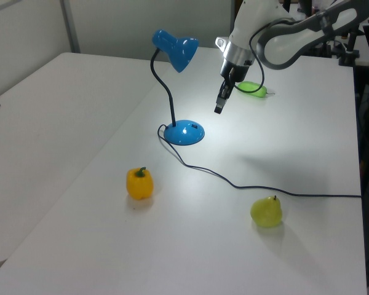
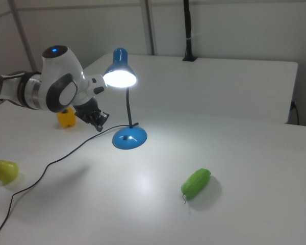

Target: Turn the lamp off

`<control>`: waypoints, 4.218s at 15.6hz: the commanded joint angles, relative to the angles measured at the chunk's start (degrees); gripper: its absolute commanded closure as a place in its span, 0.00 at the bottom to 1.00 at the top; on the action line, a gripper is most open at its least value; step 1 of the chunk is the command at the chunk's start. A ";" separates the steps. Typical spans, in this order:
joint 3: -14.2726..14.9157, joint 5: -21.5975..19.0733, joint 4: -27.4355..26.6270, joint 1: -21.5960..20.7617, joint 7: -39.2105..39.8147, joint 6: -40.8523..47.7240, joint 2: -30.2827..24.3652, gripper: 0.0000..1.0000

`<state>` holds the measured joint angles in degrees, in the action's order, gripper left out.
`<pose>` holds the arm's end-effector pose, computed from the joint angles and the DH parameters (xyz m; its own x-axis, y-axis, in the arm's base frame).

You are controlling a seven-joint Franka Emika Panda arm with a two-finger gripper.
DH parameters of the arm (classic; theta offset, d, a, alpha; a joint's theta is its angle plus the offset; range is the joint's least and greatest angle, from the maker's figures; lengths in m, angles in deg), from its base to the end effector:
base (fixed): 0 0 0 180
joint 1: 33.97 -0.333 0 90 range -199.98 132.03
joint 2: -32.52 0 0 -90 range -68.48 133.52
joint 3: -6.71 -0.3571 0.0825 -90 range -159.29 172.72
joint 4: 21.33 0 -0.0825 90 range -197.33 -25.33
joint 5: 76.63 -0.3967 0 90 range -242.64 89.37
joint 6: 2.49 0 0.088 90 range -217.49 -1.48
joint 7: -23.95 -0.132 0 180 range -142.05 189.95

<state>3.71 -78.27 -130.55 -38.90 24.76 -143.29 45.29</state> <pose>0.6592 0.0903 0.4265 0.9392 0.1177 0.3226 0.1349 -0.9904 -0.0313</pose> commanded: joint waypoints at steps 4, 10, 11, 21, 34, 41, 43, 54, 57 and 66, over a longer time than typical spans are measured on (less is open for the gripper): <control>0.54 0.76 -0.73 0.26 1.30 -12.90 4.27 1.00; 0.54 0.84 -0.20 1.23 1.30 -23.54 9.28 1.00; 0.54 0.85 -0.12 1.32 1.30 -24.51 9.90 1.00; 0.80 3.39 3.13 2.02 1.39 -28.30 15.18 1.00; 1.16 6.82 3.93 2.02 1.39 -28.39 17.02 1.00; 1.24 6.91 1.56 2.02 1.56 -27.77 16.85 1.00; 1.86 6.91 0.68 2.20 1.65 -27.42 16.41 1.00; 2.04 7.00 -0.73 2.81 4.03 -20.74 14.31 1.00; 2.04 7.00 -0.64 2.90 4.03 -13.57 11.06 1.00; 2.04 6.12 0.06 1.94 2.45 24.76 -3.35 0.00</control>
<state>5.48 -72.44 -128.57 -36.39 28.01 -127.12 48.21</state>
